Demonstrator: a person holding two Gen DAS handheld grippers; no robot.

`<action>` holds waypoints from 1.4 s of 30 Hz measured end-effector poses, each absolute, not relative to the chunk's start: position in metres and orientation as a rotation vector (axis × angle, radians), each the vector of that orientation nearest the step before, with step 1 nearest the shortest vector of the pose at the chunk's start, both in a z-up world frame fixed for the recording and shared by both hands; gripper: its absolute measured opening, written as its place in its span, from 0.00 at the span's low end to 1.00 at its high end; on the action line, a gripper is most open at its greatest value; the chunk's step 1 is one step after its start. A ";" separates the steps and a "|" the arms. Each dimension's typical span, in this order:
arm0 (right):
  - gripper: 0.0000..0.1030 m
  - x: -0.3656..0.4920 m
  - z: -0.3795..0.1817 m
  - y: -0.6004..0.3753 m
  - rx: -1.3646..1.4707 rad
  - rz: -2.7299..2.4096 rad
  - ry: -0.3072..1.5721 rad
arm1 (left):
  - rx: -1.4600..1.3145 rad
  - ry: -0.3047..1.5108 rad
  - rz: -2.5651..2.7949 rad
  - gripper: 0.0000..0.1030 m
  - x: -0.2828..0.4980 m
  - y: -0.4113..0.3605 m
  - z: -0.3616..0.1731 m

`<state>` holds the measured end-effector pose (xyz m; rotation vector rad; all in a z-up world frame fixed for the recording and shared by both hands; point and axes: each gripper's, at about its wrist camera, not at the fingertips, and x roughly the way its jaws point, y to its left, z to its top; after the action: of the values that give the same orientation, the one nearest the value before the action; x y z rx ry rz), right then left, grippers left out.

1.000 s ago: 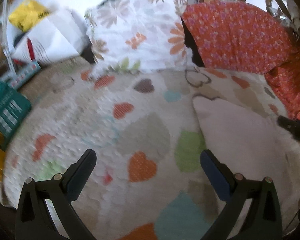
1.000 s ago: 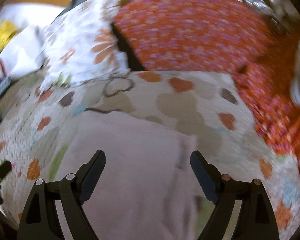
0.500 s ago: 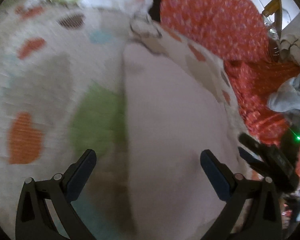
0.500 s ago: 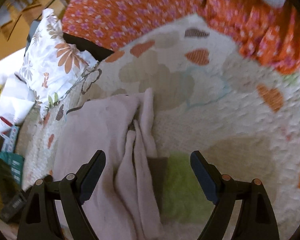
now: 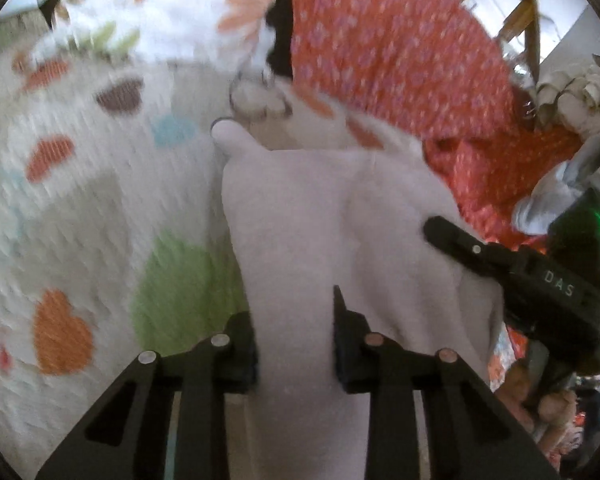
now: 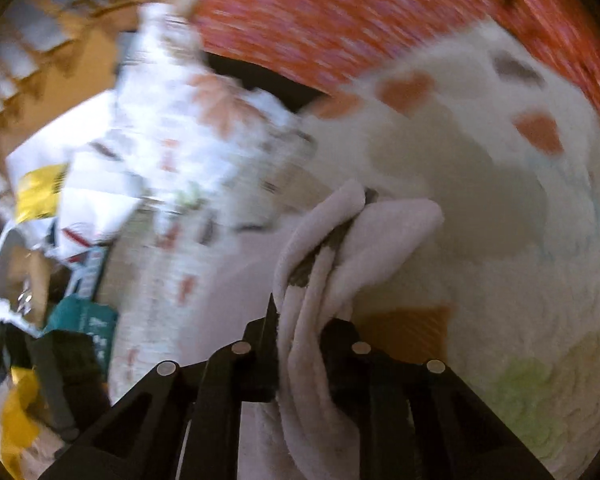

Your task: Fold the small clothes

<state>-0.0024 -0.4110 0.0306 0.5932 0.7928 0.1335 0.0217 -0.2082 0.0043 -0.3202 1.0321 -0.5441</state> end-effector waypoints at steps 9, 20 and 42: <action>0.33 0.005 0.000 -0.422 0.485 -0.208 0.887 | -0.141 1.112 -0.297 0.56 0.028 -0.191 -0.021; 0.32 0.006 -0.019 -0.369 0.439 -0.008 0.988 | -0.046 0.803 -0.184 0.77 -0.023 -0.166 0.039; 0.63 -0.085 0.032 -0.348 0.250 -0.130 0.852 | -0.021 0.563 -0.164 1.00 -0.081 -0.140 0.079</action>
<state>-0.0847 -0.3484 0.0320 0.2500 0.8522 -0.1297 -0.0810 -0.1396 0.0786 -0.0206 0.5631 -0.1639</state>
